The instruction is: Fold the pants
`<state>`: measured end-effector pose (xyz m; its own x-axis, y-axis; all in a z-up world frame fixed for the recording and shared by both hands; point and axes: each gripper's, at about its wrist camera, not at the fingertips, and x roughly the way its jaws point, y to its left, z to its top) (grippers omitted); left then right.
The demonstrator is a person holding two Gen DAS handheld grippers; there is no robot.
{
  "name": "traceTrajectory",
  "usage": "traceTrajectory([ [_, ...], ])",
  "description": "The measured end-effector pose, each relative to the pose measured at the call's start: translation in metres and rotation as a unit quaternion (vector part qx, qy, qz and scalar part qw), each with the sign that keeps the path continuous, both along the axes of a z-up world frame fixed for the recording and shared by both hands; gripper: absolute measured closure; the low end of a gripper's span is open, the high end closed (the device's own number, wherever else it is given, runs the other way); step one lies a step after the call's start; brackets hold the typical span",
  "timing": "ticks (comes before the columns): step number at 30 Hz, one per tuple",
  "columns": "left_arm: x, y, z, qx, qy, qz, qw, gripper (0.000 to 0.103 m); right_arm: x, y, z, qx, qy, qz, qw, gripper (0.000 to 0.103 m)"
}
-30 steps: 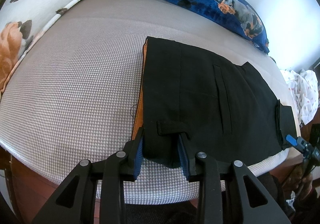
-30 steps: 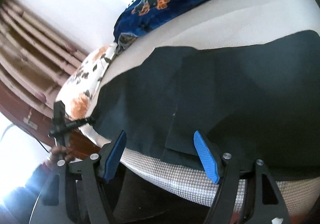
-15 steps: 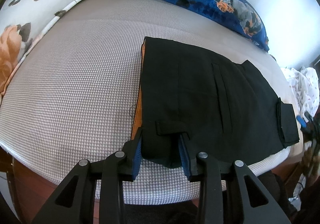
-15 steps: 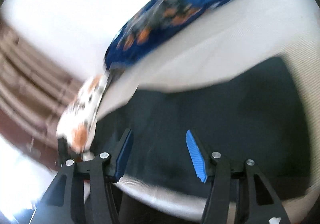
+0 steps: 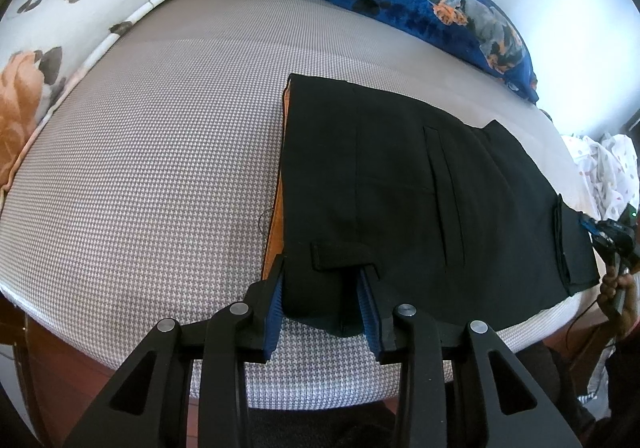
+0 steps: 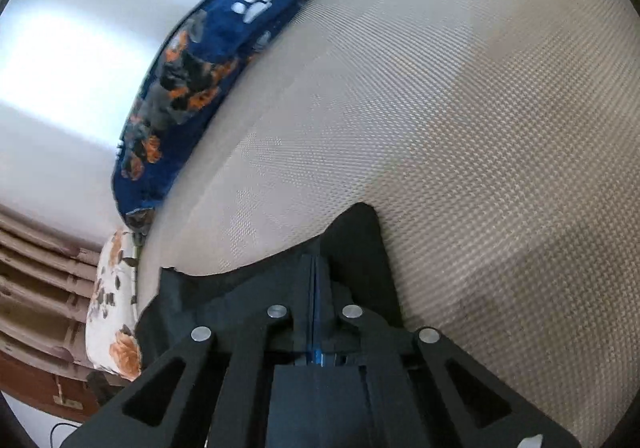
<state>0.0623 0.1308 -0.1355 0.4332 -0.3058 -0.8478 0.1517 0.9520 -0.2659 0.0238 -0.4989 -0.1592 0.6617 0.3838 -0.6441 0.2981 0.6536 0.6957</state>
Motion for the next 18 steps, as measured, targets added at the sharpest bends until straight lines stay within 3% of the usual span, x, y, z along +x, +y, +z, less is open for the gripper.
traceTrajectory([
  [6,-0.001,-0.003,0.000,0.008,-0.002,-0.004,1.0000,0.066,-0.050,0.021,0.027,-0.021,-0.069,-0.002,0.997,0.092],
  [10,-0.002,-0.006,0.001,0.019,-0.007,-0.010,0.9998,0.065,-0.072,0.037,0.006,-0.046,-0.039,0.017,0.998,0.093],
  [12,-0.002,-0.009,0.001,0.026,-0.009,-0.012,0.9996,0.064,-0.075,0.039,-0.004,-0.060,-0.026,0.012,0.998,0.100],
  [18,-0.003,-0.016,0.001,0.050,-0.017,-0.019,0.9984,0.062,-0.074,0.040,-0.006,-0.057,-0.023,0.003,0.998,0.101],
])
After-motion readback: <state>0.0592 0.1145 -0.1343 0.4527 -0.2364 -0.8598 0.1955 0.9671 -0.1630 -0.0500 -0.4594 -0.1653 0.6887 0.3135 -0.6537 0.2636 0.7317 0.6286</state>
